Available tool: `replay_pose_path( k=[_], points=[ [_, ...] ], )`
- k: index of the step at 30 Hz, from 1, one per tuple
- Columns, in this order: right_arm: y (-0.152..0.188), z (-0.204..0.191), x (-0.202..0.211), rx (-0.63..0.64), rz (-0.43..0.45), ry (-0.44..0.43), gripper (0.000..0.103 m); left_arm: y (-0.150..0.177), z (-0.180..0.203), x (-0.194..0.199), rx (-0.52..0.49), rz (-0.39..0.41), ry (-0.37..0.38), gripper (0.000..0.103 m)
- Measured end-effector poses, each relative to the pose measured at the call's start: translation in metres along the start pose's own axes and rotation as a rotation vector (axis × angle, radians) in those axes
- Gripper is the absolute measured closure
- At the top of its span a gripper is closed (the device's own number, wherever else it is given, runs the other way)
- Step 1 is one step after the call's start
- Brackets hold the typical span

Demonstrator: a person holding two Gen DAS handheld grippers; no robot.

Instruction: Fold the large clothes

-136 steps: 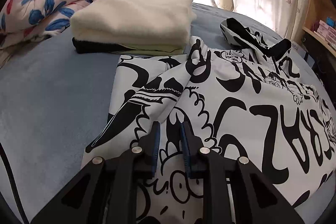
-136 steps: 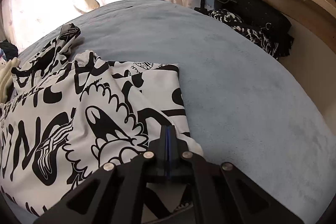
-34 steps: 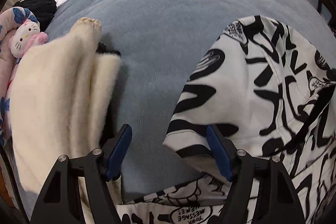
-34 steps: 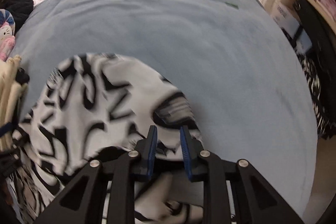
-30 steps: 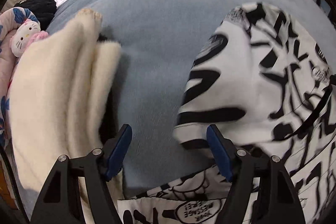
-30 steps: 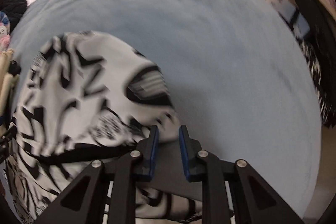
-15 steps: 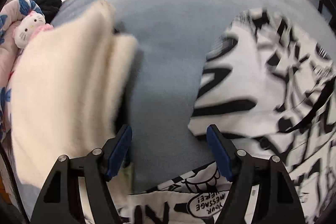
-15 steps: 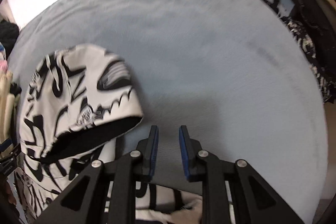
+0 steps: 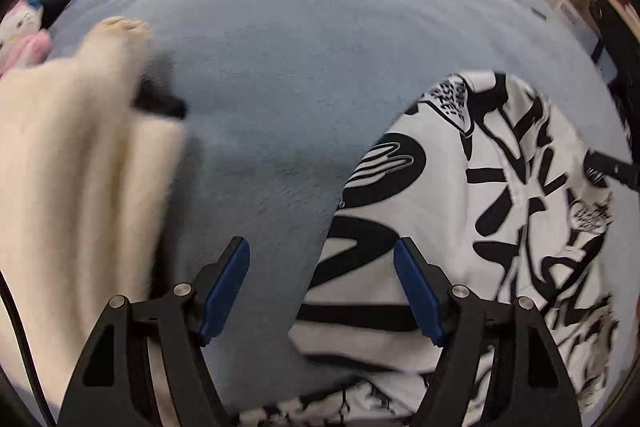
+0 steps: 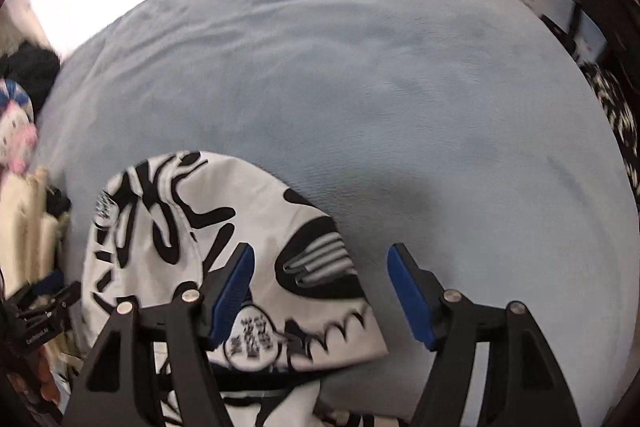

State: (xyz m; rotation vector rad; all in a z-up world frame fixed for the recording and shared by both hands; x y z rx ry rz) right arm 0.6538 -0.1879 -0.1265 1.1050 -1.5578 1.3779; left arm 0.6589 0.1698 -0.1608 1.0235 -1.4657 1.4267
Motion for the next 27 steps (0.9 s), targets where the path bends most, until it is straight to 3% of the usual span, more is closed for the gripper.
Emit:
replay_pose_path(
  k=[3, 7, 8, 9, 10, 11, 12, 13, 17, 19, 24, 27],
  points=[
    [-0.002, 0.0, -0.018, 0.01, -0.017, -0.011, 0.034, -0.006, 0.004, -0.01, -0.023, 0.014, 0.017, 0.03],
    [-0.002, -0.003, -0.038, 0.001, -0.042, -0.075, 0.034, -0.012, 0.0, -0.025, 0.028, 0.011, 0.088, 0.03],
    [-0.001, -0.006, -0.041, 0.011, -0.037, -0.08, 0.038, -0.011, -0.001, -0.028, 0.037, 0.009, 0.102, 0.03],
    [0.0, -0.009, -0.043, 0.025, -0.033, -0.085, 0.055, -0.01, -0.002, -0.029, 0.041, 0.011, 0.109, 0.031],
    [0.001, -0.011, -0.043, 0.039, -0.03, -0.084, 0.073, -0.007, -0.001, -0.029, 0.036, 0.024, 0.118, 0.046],
    [0.001, -0.012, -0.042, 0.044, -0.027, -0.087, 0.08, -0.004, 0.002, -0.027, 0.02, 0.033, 0.133, 0.06],
    [0.002, -0.013, -0.037, 0.051, -0.017, -0.094, 0.089, -0.003, 0.003, -0.023, 0.011, 0.034, 0.161, 0.09],
    [0.003, -0.016, -0.03, 0.07, 0.001, -0.083, 0.091, -0.001, 0.005, -0.02, 0.011, 0.029, 0.184, 0.097],
    [0.014, -0.023, 0.005, 0.138, 0.085, -0.061, 0.096, 0.01, 0.011, 0.01, -0.014, 0.113, 0.119, 0.1],
    [0.027, -0.025, 0.033, 0.193, 0.168, -0.054, 0.096, 0.023, 0.009, 0.032, -0.007, 0.156, 0.121, 0.1],
    [0.082, -0.026, 0.101, 0.319, 0.388, -0.035, 0.096, 0.067, -0.003, 0.1, -0.014, 0.291, 0.196, 0.1],
    [0.137, -0.026, 0.141, 0.399, 0.537, 0.016, 0.095, 0.109, -0.007, 0.128, 0.003, 0.341, 0.266, 0.1]
  ],
)
Point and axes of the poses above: each gripper's, at about its wrist camera, not at the fingertips, and x roughly against the way its jaws point, z to its right, y to its underside, the point moved 1 cm from there along -x, roughly the way its jaws point, and after that the axes turned 5 degrees about -y, right-handed, at the moved point
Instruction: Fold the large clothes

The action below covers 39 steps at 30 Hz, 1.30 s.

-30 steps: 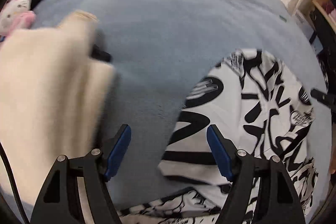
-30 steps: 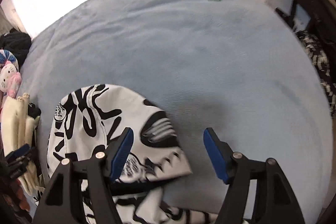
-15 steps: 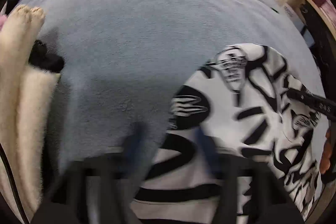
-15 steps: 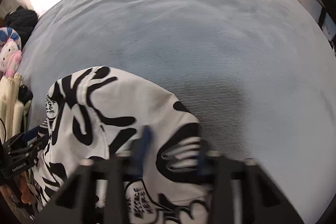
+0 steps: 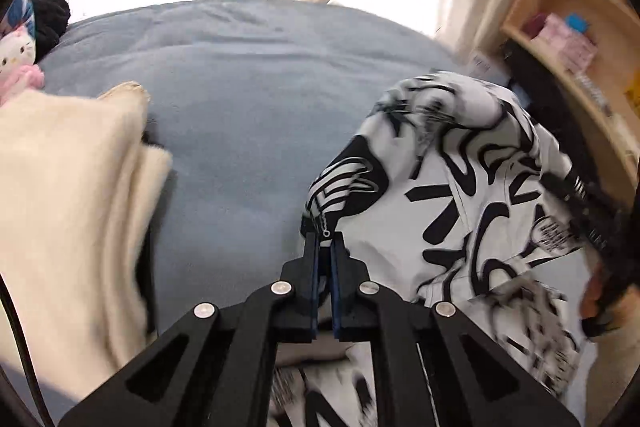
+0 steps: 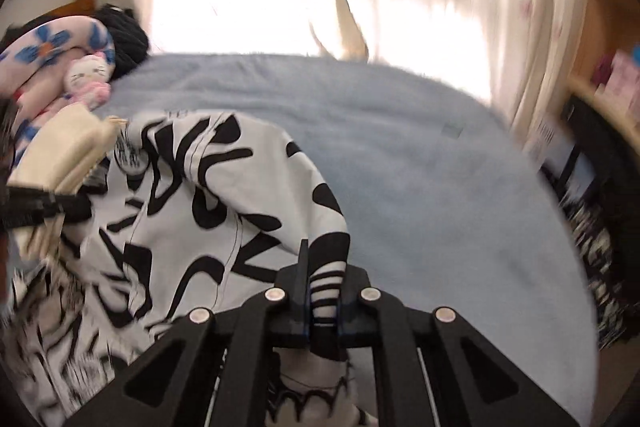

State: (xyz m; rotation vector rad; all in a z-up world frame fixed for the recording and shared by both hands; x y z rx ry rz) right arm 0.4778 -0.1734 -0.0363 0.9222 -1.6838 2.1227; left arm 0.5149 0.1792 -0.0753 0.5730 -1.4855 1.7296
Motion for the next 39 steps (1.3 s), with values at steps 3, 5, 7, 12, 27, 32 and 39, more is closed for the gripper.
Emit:
replay_pose_path(
  k=[3, 5, 7, 12, 27, 32, 39],
  points=[
    [0.036, -0.021, 0.048, 0.102, 0.082, 0.049, 0.095, 0.036, 0.009, 0.023, -0.014, -0.026, 0.031, 0.1],
    [0.055, -0.036, 0.064, 0.159, 0.092, 0.075, 0.095, 0.06, 0.009, 0.03, -0.038, -0.063, 0.032, 0.1],
    [0.076, -0.053, 0.079, 0.223, 0.08, 0.095, 0.091, 0.091, 0.01, 0.04, -0.045, -0.088, 0.031, 0.1],
    [0.11, -0.051, 0.105, 0.106, -0.033, 0.03, 0.059, 0.125, -0.007, 0.043, 0.051, -0.18, 0.067, 0.1],
    [0.124, 0.014, 0.123, -0.757, -0.297, -0.351, 0.033, 0.15, -0.033, 0.09, 0.235, -0.295, 0.22, 0.047],
    [0.136, 0.016, 0.097, -0.933, -0.375, -0.438, 0.031, 0.138, -0.02, 0.067, 0.276, -0.365, 0.256, 0.039],
    [0.175, 0.03, 0.04, -1.225, -0.46, -0.521, 0.03, 0.134, -0.02, 0.017, 0.379, -0.447, 0.274, 0.038]
  ],
)
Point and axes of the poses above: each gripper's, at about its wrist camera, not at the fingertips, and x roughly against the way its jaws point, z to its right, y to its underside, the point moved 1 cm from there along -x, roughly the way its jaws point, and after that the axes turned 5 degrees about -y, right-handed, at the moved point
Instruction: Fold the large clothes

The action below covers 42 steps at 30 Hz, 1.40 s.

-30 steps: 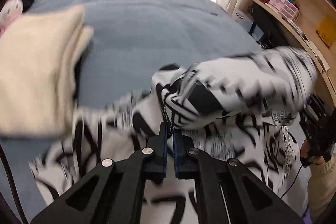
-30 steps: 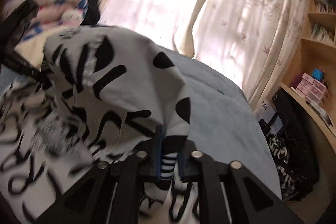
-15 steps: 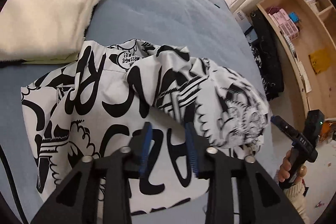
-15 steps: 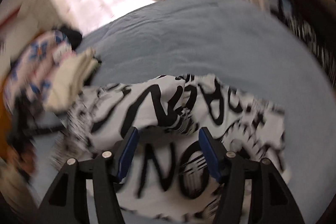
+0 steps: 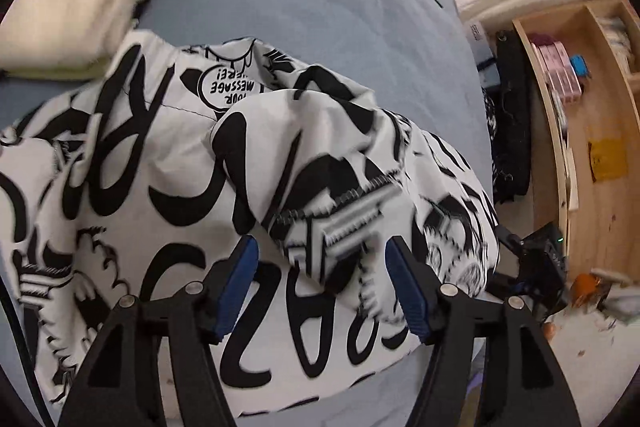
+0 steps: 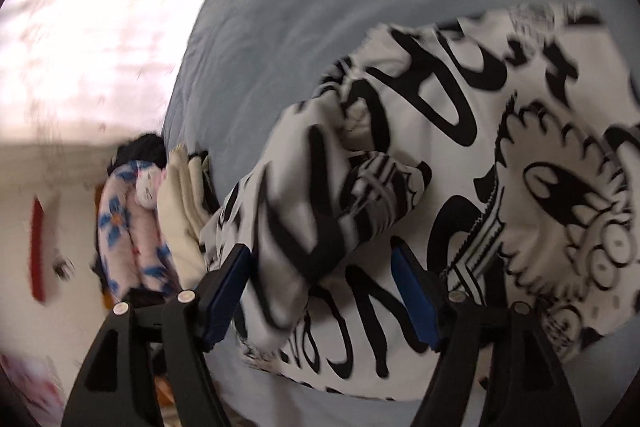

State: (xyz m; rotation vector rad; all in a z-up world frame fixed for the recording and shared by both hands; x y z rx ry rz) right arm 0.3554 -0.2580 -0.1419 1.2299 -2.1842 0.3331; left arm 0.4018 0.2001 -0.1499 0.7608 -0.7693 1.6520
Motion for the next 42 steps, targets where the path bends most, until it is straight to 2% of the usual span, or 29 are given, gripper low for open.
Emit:
replay_pose_path(
  k=[5, 7, 9, 10, 11, 12, 13, 14, 15, 16, 18, 20, 21, 23, 26, 28, 31, 32, 34, 35, 37, 41, 42],
  points=[
    [-0.018, 0.008, -0.025, -0.052, -0.009, -0.044, 0.03, -0.017, -0.003, -0.026, 0.04, -0.012, 0.055, 0.038],
    [-0.024, 0.011, -0.034, -0.063, -0.008, -0.042, 0.03, -0.023, -0.003, -0.034, 0.059, -0.001, 0.077, 0.039],
    [-0.03, 0.007, -0.039, -0.019, 0.018, -0.012, 0.03, -0.029, 0.0, -0.039, 0.063, 0.031, 0.076, 0.039],
    [-0.032, 0.005, -0.039, 0.009, 0.034, 0.001, 0.03, -0.031, 0.003, -0.039, 0.054, 0.053, 0.068, 0.048],
    [-0.032, -0.003, -0.038, 0.064, 0.067, 0.023, 0.033, -0.033, 0.008, -0.037, 0.039, 0.078, 0.059, 0.056],
    [-0.033, -0.014, -0.036, 0.139, 0.108, 0.053, 0.044, -0.035, 0.015, -0.035, 0.012, 0.102, 0.048, 0.071],
    [-0.032, -0.03, -0.033, 0.242, 0.142, 0.079, 0.056, -0.036, 0.02, -0.032, -0.014, 0.124, 0.047, 0.082],
    [-0.029, -0.049, -0.029, 0.35, 0.175, 0.095, 0.062, -0.037, 0.03, -0.026, -0.049, 0.162, 0.047, 0.086],
    [-0.024, -0.065, -0.024, 0.441, 0.207, 0.088, 0.074, -0.037, 0.039, -0.02, -0.082, 0.203, 0.052, 0.088],
    [-0.021, -0.078, -0.021, 0.509, 0.228, 0.072, 0.082, -0.037, 0.045, -0.014, -0.107, 0.234, 0.064, 0.089],
    [-0.008, -0.105, -0.013, 0.667, 0.289, 0.043, 0.082, -0.035, 0.06, 0.0, -0.169, 0.313, 0.105, 0.09],
    [0.003, -0.117, -0.015, 0.794, 0.317, 0.066, 0.082, -0.032, 0.063, 0.007, -0.197, 0.356, 0.13, 0.09],
    [0.001, -0.115, -0.018, 0.791, 0.306, 0.071, 0.082, -0.03, 0.061, 0.005, -0.19, 0.351, 0.14, 0.09],
    [-0.006, -0.095, -0.026, 0.7, 0.244, 0.079, 0.082, -0.028, 0.049, -0.003, -0.163, 0.299, 0.131, 0.091],
    [-0.017, -0.041, -0.033, 0.504, 0.141, 0.137, 0.082, -0.019, 0.024, -0.019, -0.108, 0.219, 0.08, 0.093],
    [-0.016, -0.013, -0.031, 0.427, 0.093, 0.134, 0.072, -0.014, 0.01, -0.027, -0.071, 0.182, 0.059, 0.093],
    [-0.006, 0.008, -0.023, 0.324, 0.05, 0.071, 0.061, -0.009, -0.008, -0.037, -0.004, 0.126, 0.096, 0.091],
    [0.0, 0.009, -0.018, 0.312, 0.047, 0.025, 0.058, -0.008, -0.01, -0.039, 0.013, 0.123, 0.107, 0.088],
    [0.012, 0.008, -0.011, 0.305, 0.042, -0.033, 0.042, -0.004, -0.015, -0.037, 0.047, 0.129, 0.162, 0.067],
    [0.019, 0.004, -0.01, 0.309, 0.044, -0.058, 0.039, -0.001, -0.013, -0.038, 0.057, 0.138, 0.19, 0.061],
    [0.031, -0.001, -0.016, 0.335, 0.046, -0.057, 0.033, 0.005, -0.008, -0.041, 0.06, 0.16, 0.224, 0.041],
    [0.049, -0.018, -0.036, 0.383, 0.056, -0.056, 0.036, 0.015, 0.009, -0.052, 0.049, 0.172, 0.252, 0.041],
    [0.053, -0.022, -0.04, 0.394, 0.059, -0.055, 0.049, 0.018, 0.015, -0.054, 0.033, 0.166, 0.256, 0.053]
  ],
)
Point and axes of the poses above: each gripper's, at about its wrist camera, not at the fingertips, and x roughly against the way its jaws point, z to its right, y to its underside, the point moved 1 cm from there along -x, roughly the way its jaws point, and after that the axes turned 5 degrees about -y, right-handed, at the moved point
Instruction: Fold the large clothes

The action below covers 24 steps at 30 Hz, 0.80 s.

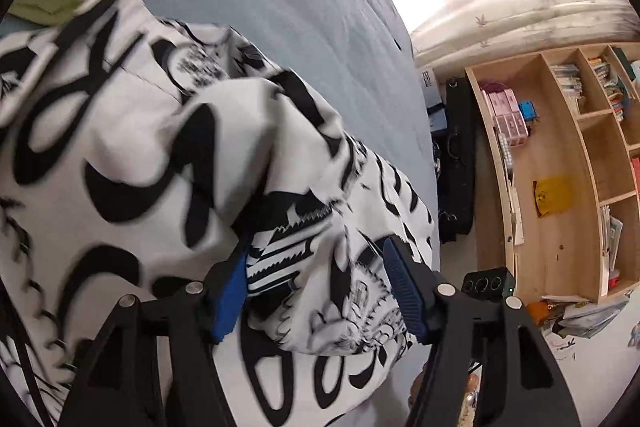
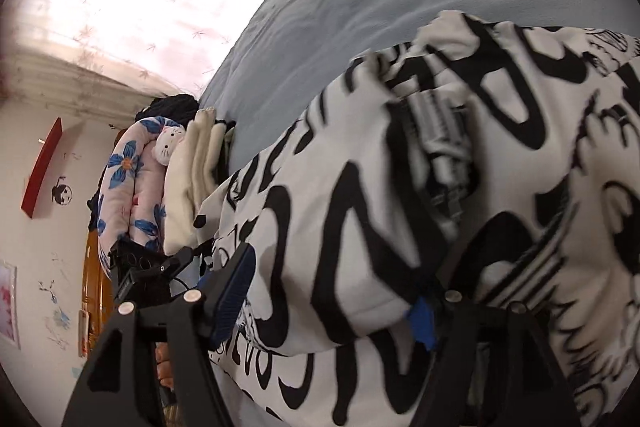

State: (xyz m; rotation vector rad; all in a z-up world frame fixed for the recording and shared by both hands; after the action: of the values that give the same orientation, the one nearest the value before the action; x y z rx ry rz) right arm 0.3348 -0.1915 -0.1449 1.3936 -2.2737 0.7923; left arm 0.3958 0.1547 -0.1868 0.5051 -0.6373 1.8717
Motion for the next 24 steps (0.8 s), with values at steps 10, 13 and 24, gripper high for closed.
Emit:
replay_pose_path(
  k=[10, 13, 24],
  points=[
    [0.036, -0.027, 0.011, -0.092, -0.11, -0.044, 0.091, 0.034, 0.027, 0.027, -0.077, -0.084, -0.195, 0.098],
    [0.042, -0.008, 0.015, -0.176, -0.134, -0.041, 0.091, 0.035, 0.006, 0.036, -0.002, -0.119, -0.22, 0.098],
    [0.062, -0.005, 0.013, -0.069, -0.117, 0.022, 0.054, 0.043, -0.031, 0.035, -0.034, -0.172, -0.283, 0.088]
  ],
)
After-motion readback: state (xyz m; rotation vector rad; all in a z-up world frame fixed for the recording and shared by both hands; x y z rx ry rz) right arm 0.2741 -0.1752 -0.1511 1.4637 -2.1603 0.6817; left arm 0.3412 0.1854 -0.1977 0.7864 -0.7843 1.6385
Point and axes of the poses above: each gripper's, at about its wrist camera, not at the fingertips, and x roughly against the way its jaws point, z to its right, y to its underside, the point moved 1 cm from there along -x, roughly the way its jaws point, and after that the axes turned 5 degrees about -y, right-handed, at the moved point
